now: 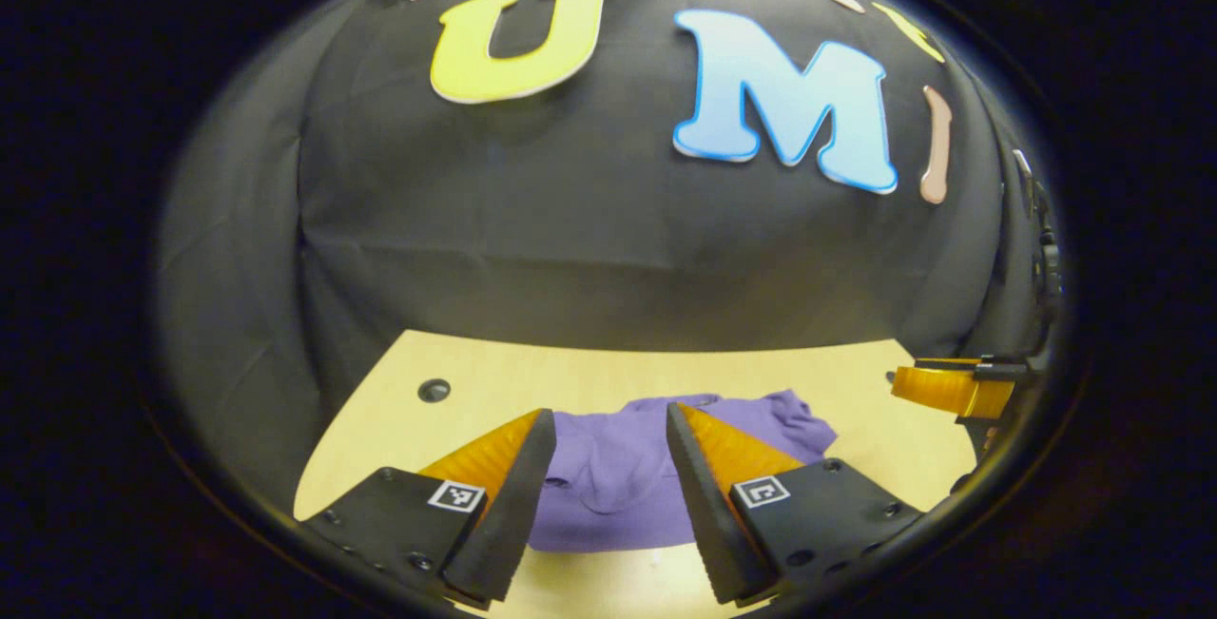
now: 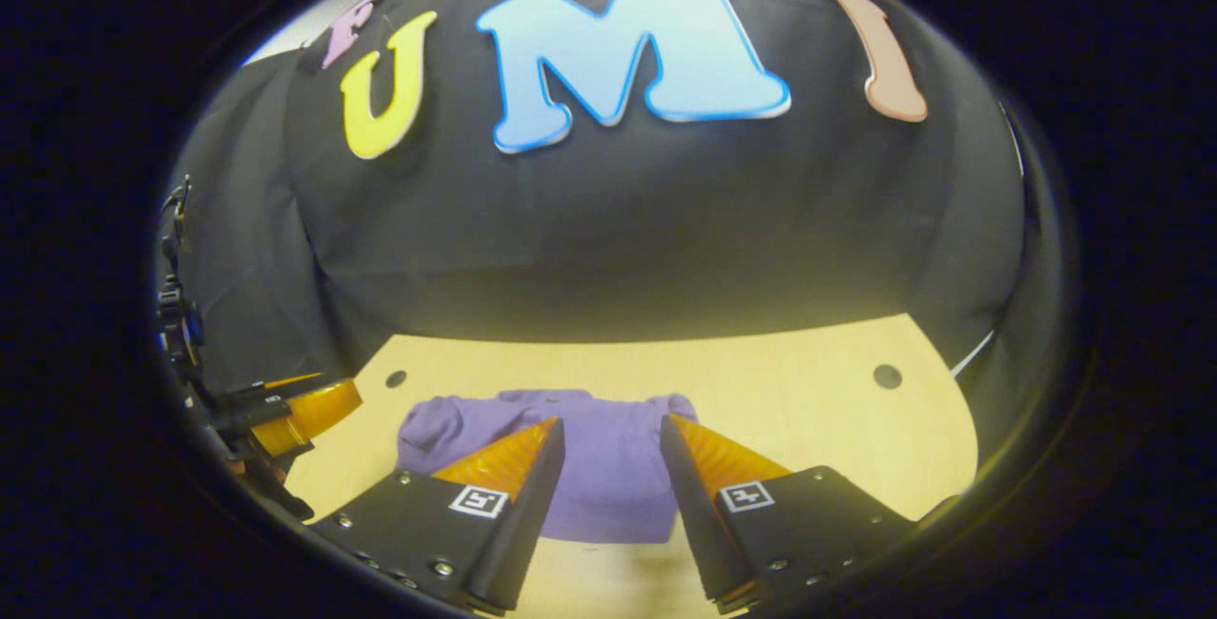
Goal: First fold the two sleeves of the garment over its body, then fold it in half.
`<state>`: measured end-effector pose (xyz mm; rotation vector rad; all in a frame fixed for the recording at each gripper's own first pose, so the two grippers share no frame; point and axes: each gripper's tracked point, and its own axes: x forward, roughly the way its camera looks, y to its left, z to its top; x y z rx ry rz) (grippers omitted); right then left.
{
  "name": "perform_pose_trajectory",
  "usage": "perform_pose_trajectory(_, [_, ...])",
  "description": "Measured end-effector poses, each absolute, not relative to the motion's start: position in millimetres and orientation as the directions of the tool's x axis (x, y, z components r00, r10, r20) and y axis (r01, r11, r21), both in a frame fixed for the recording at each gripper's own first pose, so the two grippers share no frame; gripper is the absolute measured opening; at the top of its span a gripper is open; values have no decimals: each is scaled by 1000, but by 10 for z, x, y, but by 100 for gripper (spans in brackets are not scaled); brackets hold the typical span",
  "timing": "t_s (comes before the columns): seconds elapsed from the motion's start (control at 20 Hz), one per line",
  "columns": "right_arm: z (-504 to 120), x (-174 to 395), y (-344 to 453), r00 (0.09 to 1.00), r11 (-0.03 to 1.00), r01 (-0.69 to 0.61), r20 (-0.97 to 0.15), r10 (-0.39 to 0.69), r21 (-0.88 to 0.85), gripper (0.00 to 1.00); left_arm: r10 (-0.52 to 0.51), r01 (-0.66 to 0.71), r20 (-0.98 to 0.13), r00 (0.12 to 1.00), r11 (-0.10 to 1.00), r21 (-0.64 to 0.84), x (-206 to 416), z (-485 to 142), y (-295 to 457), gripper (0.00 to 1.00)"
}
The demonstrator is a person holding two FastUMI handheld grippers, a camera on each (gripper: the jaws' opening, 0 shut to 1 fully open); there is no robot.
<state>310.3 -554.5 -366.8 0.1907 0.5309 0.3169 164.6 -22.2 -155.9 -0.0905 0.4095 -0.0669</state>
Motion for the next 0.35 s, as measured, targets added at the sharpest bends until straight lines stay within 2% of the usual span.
perform_pose_trajectory(0.25, [-3541, 3210, -5555, 907, 938, -244, -286, 310, 245, 66, -86, 71, -229, 970, 995, -73, 711, -615, -283, 80])
perform_pose_trajectory(0.3, [-3539, 3227, -5562, 916, 940, -238, -266, 301, 246, 63, -87, 76, -200, 976, 995, -59, 578, -515, -296, 80])
perform_pose_trajectory(0.35, [-3490, 3209, -5568, 924, 941, -235, -245, 294, 242, 66, -89, 82, -163, 983, 995, -50, 476, -413, -309, 80])
